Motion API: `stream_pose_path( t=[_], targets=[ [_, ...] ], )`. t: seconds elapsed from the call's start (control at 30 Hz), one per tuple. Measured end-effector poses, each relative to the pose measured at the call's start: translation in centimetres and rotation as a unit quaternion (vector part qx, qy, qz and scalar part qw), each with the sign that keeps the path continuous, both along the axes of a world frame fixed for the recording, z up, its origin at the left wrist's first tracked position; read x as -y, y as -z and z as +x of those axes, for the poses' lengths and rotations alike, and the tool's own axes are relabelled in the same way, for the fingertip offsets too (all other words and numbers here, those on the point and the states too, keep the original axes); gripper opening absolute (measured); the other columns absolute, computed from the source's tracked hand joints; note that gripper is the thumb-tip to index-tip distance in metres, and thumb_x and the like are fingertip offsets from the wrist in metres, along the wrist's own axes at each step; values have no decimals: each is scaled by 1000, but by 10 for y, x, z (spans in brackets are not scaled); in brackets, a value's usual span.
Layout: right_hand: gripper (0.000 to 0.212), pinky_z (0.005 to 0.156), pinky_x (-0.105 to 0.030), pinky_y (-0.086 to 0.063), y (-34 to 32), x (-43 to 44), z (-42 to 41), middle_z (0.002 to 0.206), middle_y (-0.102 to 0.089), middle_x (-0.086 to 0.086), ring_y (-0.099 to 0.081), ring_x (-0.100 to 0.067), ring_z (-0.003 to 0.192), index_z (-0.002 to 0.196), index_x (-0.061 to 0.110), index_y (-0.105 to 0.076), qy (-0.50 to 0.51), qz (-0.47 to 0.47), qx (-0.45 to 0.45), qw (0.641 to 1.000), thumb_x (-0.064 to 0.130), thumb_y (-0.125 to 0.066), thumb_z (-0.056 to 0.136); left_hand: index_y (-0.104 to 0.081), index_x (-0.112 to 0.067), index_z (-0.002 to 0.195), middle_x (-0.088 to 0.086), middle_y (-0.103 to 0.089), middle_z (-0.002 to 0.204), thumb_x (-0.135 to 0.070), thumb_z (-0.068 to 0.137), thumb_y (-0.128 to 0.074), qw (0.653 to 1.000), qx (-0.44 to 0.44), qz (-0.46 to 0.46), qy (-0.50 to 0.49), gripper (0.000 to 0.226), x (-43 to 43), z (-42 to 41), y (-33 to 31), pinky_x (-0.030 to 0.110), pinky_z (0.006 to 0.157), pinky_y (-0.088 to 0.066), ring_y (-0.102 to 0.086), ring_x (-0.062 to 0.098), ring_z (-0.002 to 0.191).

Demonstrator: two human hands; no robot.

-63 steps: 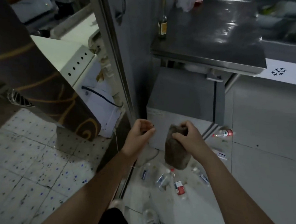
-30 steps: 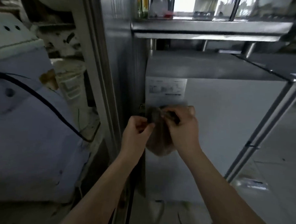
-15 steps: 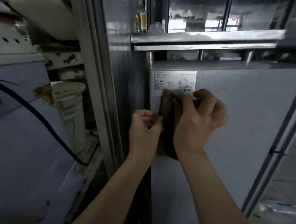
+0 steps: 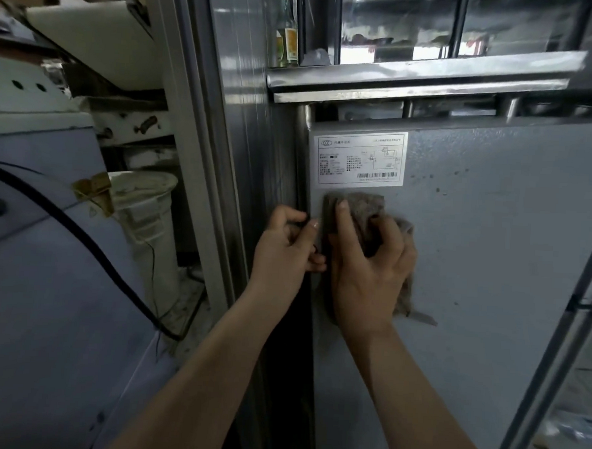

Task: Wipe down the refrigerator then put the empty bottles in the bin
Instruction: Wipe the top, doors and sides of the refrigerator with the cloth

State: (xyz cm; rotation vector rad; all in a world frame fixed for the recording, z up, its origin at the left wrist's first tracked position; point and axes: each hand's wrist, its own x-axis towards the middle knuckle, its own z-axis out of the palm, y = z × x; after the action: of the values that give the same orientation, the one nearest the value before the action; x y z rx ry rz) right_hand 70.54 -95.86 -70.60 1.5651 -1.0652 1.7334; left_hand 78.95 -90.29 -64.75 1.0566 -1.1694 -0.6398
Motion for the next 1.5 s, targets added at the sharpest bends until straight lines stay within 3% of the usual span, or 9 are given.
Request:
stream_pose_path(
  t=[0.23,0.43,0.67,0.77,1.03,1.17,1.3,1.43,1.5],
  targets=[
    [28,84,-45,-37,-38,12,-16,113,-35,-9,-41,-32,97,119,32,-52,-21,-74,-115,990,31,-51,92,-43,-20,80,0,-49,60,-12,95,-48,1000,8,2,-14,18,3,-2,2,26,49,-49,-50,5,40],
    [27,81,-43,-35,-33,11,-11,115,-35,-7,-40,-31,100,121,32,-50,-42,-69,-86,993,34,-41,96,-43,-21,81,-2,-49,64,-10,96,-43,999,-2,-8,-32,18,1,-9,7,18,46,-45,-47,2,44],
    [34,70,-39,-33,5,9,-23,109,-37,-9,-40,-29,87,123,30,-47,-24,-49,-134,990,30,-48,89,-42,-28,82,-6,-53,75,-13,97,-43,997,6,-24,-69,21,-2,-19,9,12,48,-44,-52,0,53],
    [37,69,-39,-33,-9,11,-37,108,-37,-8,-39,-28,84,123,30,-47,-18,-50,-162,985,30,-52,86,-41,-29,81,-7,-53,73,-16,94,-49,995,12,-32,-95,20,-2,-24,9,19,54,-46,-51,4,57],
    [34,77,-38,-38,-95,12,-55,102,-56,-26,-50,-38,89,120,13,-62,-30,16,35,999,25,-52,90,-34,-25,100,-9,-42,66,-19,89,-59,981,44,-65,-177,28,-4,-41,12,6,52,-41,-47,-6,55],
    [33,79,-38,-35,-45,15,-59,101,-57,-25,-44,-31,92,120,17,-57,-48,2,-14,999,26,-51,89,-32,-25,101,-8,-38,72,-18,86,-62,970,59,-84,-219,34,-2,-49,19,8,56,-41,-44,4,61],
    [29,75,-40,-35,4,18,-70,105,-46,-15,-44,-31,87,120,25,-49,-29,15,-68,997,38,-36,98,-36,-24,101,-8,-38,80,-21,85,-64,961,95,-75,-249,32,1,-50,23,11,59,-39,-43,4,65],
    [30,74,-40,-31,-9,18,-79,106,-41,-12,-40,-30,86,121,26,-47,-22,20,-92,995,40,-32,99,-35,-23,99,1,-40,102,-22,86,-62,949,156,-69,-267,29,1,-52,21,3,60,-38,-43,2,69],
    [30,74,-39,-30,-35,19,-84,103,-50,-18,-44,-32,86,121,24,-51,-22,22,-70,997,35,-41,95,-34,-23,99,1,-36,109,-24,86,-62,941,187,-58,-277,30,1,-56,20,1,60,-36,-42,4,73]
  ],
)
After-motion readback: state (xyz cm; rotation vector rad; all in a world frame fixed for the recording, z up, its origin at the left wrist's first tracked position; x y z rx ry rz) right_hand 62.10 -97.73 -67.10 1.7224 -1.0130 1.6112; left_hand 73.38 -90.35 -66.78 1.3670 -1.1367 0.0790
